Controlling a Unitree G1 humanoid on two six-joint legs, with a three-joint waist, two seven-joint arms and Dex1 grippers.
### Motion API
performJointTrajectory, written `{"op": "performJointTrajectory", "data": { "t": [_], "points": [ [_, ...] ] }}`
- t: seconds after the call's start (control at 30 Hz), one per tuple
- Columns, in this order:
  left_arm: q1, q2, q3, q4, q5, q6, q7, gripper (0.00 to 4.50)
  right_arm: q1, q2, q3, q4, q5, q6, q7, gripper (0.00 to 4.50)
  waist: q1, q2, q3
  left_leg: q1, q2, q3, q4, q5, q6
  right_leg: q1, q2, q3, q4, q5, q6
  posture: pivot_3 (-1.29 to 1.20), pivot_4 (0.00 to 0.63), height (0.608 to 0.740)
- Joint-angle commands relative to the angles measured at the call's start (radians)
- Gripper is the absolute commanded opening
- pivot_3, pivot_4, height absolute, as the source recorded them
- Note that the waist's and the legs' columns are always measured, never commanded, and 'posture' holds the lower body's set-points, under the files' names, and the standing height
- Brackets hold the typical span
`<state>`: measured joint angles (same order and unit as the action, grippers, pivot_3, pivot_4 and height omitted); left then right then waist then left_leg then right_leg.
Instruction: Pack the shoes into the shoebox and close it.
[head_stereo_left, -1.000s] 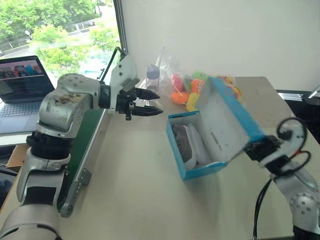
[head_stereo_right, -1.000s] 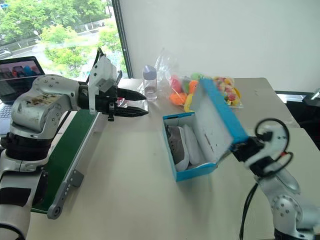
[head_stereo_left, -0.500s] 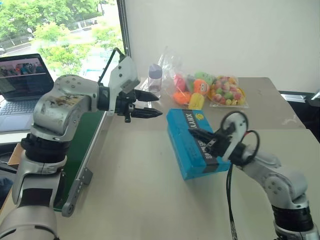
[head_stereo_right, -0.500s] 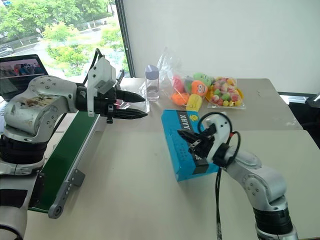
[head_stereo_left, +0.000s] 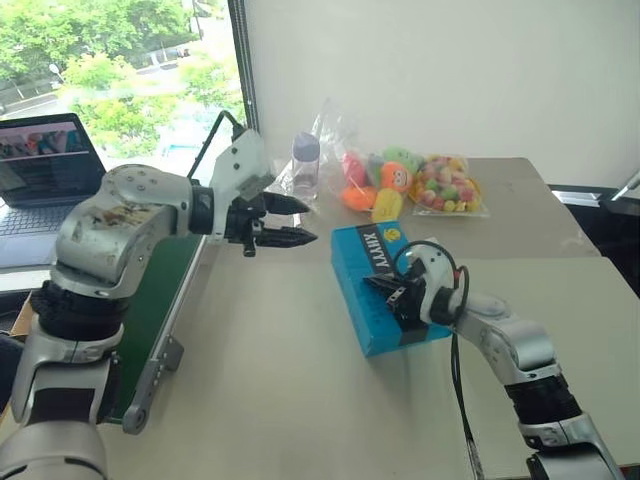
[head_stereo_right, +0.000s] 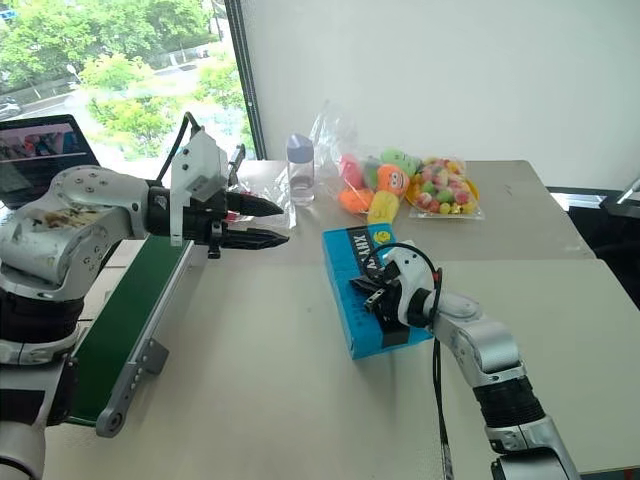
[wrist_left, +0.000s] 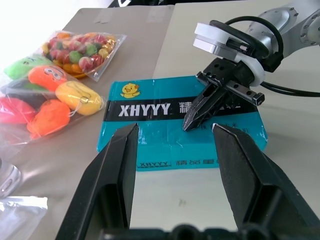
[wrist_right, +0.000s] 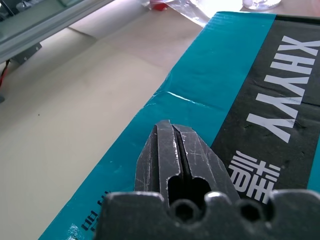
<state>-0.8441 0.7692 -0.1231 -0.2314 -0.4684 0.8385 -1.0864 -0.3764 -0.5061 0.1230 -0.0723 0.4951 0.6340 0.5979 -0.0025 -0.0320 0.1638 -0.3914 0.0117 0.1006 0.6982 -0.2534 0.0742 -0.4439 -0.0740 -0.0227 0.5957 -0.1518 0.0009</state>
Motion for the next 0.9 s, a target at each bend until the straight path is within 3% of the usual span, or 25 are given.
{"op": "performJointTrajectory", "data": {
  "t": [0.03, 0.1, 0.2, 0.33, 0.57, 0.9],
  "points": [
    [0.014, 0.018, 0.040, -0.046, -0.016, 0.005, 0.020, 2.51, -0.037, -0.008, -0.078, -0.089, 0.089, 0.152, -0.013, 0.05, 0.000, 0.000, 0.000, 0.001, 0.000, 0.000, 0.000, 0.000, 0.000, 0.001, 0.000, 0.000, 0.000, 0.000, 0.000, 0.00, 0.150, 0.740],
    [0.050, 0.029, 0.047, -0.065, -0.027, 0.007, 0.019, 2.51, -0.095, -0.040, -0.147, -0.191, 0.180, 0.216, 0.012, 0.05, 0.000, 0.001, 0.001, 0.000, 0.000, 0.000, -0.002, 0.000, 0.000, -0.002, -0.001, 0.001, 0.000, 0.000, 0.000, 0.00, 0.150, 0.740],
    [0.086, 0.028, 0.052, -0.073, -0.024, 0.008, 0.038, 2.51, -0.146, -0.103, -0.198, -0.273, 0.258, 0.276, 0.063, 0.69, 0.000, 0.001, 0.001, -0.010, 0.000, 0.003, -0.003, 0.001, -0.001, -0.016, -0.001, 0.005, 0.005, 0.003, 0.004, 0.00, 0.150, 0.740],
    [0.130, 0.015, 0.061, -0.088, -0.037, 0.003, 0.056, 2.51, -0.172, -0.235, -0.172, -0.367, 0.263, 0.299, 0.153, 2.11, 0.004, 0.001, 0.001, -0.013, 0.001, 0.002, -0.004, 0.000, -0.001, -0.018, 0.002, 0.000, 0.005, 0.006, -0.002, 0.00, 0.150, 0.740],
    [0.230, 0.015, 0.118, -0.156, -0.067, -0.022, 0.102, 2.51, -0.202, -0.395, -0.096, -0.395, 0.185, 0.253, 0.293, 4.43, 0.007, 0.001, 0.001, -0.014, 0.000, 0.003, -0.002, -0.001, 0.001, -0.016, 0.000, 0.000, -0.001, 0.001, 0.004, 0.00, 0.150, 0.740],
    [0.316, 0.044, 0.196, -0.182, -0.069, -0.010, 0.162, 2.51, -0.196, -0.445, -0.104, -0.260, 0.114, 0.202, 0.387, 4.48, 0.013, 0.001, 0.001, -0.013, 0.000, 0.003, -0.002, -0.001, 0.001, -0.016, -0.001, 0.000, 0.000, -0.001, -0.001, 0.00, 0.150, 0.740]
  ]
}}
